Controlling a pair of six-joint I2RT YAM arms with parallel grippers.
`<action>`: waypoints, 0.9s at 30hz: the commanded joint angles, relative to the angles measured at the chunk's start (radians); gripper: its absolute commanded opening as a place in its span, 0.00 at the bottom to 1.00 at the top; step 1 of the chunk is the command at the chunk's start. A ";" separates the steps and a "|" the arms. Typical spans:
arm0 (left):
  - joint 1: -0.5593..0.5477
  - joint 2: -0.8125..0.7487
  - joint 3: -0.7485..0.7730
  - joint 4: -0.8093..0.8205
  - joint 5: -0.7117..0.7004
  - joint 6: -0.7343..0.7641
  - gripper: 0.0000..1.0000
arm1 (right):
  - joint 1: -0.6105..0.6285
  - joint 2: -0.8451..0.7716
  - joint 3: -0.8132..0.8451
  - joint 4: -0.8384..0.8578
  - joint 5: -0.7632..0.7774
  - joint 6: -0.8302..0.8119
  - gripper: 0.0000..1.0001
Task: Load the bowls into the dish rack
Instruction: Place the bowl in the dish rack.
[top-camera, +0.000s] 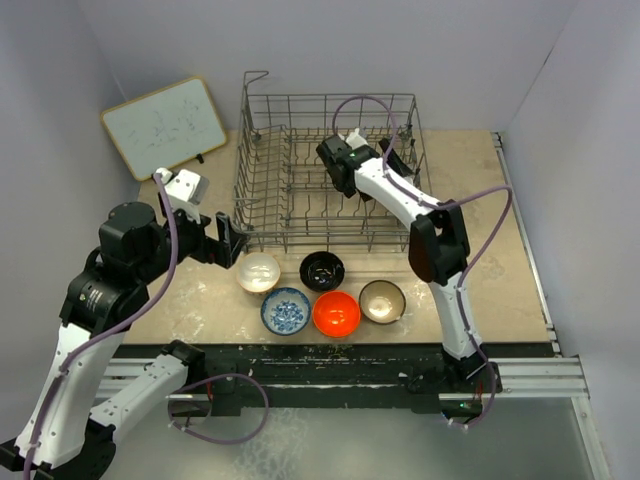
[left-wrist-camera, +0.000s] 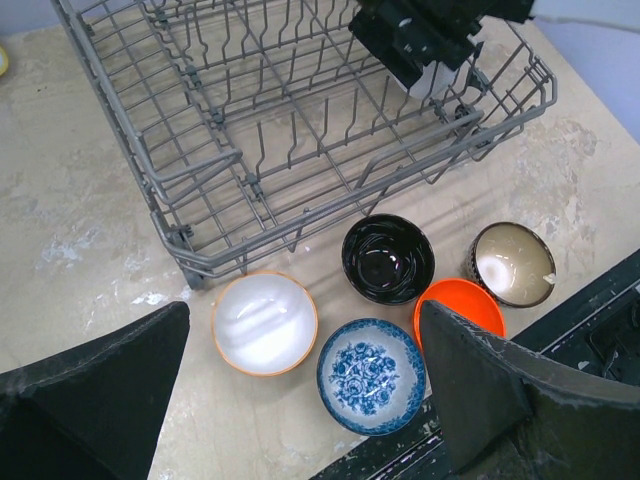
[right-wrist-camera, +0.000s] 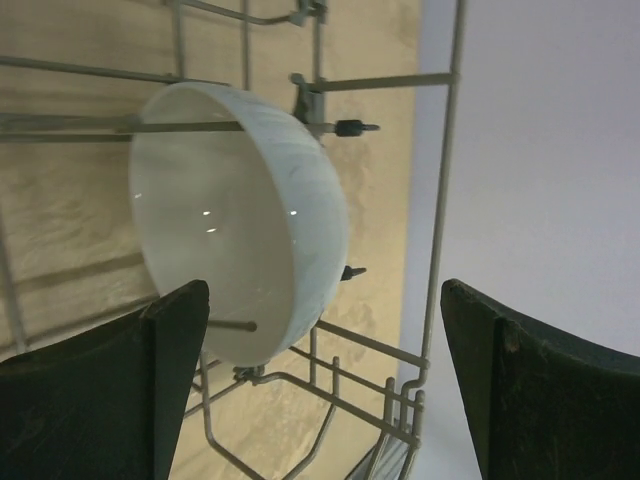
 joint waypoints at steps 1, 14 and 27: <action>0.005 0.013 0.012 0.049 0.009 -0.001 0.99 | 0.008 -0.081 -0.003 0.137 -0.286 -0.093 1.00; 0.005 0.067 0.040 0.050 0.012 0.009 0.99 | 0.008 -0.289 0.065 0.207 -0.654 -0.100 1.00; 0.005 0.141 0.124 0.028 0.009 0.023 0.99 | 0.006 -0.715 -0.186 0.050 -0.908 0.186 1.00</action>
